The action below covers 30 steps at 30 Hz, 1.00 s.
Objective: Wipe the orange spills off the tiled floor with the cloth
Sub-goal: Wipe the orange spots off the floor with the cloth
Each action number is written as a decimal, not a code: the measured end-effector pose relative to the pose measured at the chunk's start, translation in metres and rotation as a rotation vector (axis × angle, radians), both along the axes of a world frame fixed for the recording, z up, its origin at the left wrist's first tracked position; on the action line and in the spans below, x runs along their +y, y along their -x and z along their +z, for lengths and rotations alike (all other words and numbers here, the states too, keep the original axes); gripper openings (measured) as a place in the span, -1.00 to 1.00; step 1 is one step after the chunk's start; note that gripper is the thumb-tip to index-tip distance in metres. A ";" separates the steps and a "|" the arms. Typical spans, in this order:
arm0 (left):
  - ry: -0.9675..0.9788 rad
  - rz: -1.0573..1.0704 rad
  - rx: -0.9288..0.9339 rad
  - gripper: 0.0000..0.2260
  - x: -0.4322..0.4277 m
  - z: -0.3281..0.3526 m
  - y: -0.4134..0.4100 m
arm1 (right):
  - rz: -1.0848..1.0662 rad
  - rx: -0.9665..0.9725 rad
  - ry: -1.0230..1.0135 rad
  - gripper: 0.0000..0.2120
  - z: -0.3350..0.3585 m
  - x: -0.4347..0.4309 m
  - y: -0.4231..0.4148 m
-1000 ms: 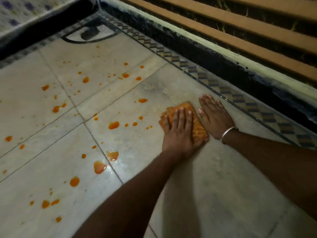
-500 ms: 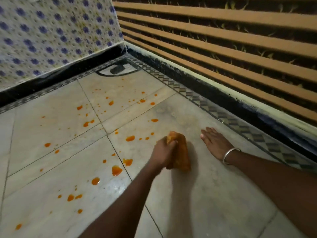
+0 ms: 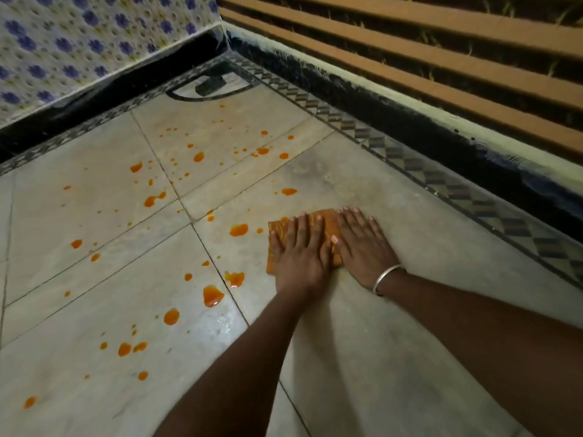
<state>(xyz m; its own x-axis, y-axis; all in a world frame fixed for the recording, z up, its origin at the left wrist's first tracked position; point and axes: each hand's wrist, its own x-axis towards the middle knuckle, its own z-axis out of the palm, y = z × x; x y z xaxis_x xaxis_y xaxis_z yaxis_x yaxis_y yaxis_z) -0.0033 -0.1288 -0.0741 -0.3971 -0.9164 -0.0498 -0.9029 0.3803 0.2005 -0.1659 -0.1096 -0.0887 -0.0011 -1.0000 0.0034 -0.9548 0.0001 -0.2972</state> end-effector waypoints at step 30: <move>-0.008 0.120 -0.007 -0.40 0.022 -0.005 0.006 | 0.005 0.051 0.057 -0.30 -0.003 0.006 -0.001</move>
<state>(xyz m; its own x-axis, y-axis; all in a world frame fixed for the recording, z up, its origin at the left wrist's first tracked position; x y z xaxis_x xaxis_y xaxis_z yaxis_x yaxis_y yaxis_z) -0.0093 -0.1073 -0.0794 -0.2837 -0.9570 -0.0597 -0.9434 0.2674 0.1964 -0.1654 -0.1034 -0.0915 0.0059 -0.9982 0.0602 -0.9686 -0.0207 -0.2477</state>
